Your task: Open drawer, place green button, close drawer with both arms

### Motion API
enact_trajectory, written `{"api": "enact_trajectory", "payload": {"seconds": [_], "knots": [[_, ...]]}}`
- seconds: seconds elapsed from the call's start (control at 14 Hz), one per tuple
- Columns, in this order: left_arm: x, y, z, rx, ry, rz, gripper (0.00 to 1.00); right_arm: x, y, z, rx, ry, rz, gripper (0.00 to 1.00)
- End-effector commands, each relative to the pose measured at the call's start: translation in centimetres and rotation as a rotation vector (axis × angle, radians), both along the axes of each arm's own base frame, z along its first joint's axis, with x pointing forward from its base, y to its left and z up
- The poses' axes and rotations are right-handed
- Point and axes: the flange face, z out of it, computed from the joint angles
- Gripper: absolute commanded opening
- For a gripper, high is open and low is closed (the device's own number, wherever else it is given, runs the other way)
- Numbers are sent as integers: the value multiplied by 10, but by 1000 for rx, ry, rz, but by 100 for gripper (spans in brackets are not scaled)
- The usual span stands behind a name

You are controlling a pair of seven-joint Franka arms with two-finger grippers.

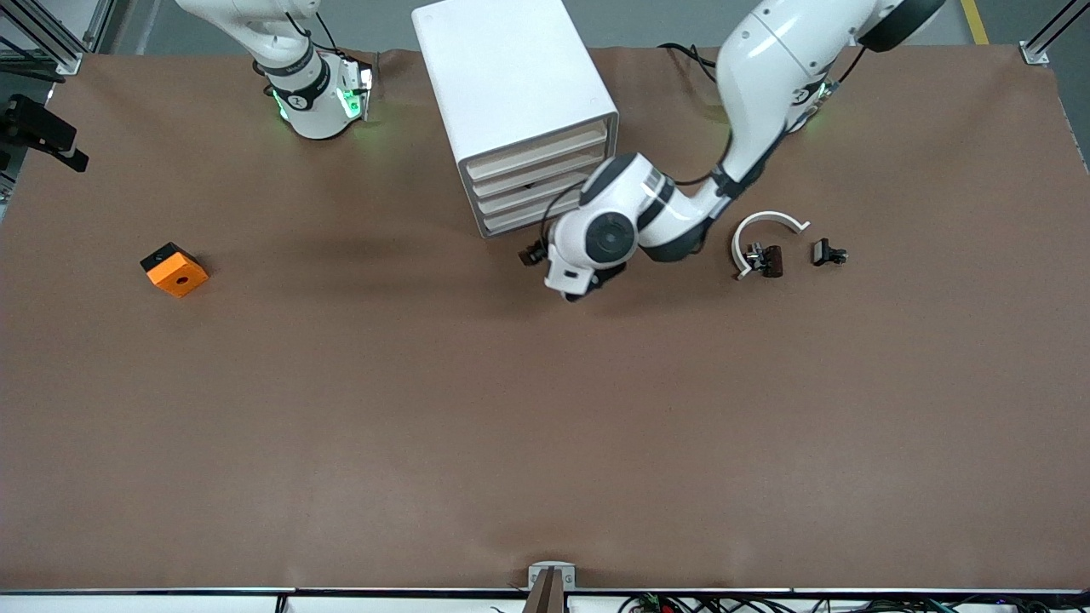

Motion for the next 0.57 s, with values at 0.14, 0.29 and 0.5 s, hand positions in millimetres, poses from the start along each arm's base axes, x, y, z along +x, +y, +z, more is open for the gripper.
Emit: {"api": "enact_trajectory", "payload": {"seconds": [0.14,0.29,0.5], "knots": [[55,69,79,58,-133,-103,100,-7,-9,0,-1,-11,-39,100],[73,106,100,114,-165,-146,100,-8,-13,0,3,-10,-47,100],[89,160,141,97,-211,-291,100,-8,-12,0,17,-11,-47,100]]}}
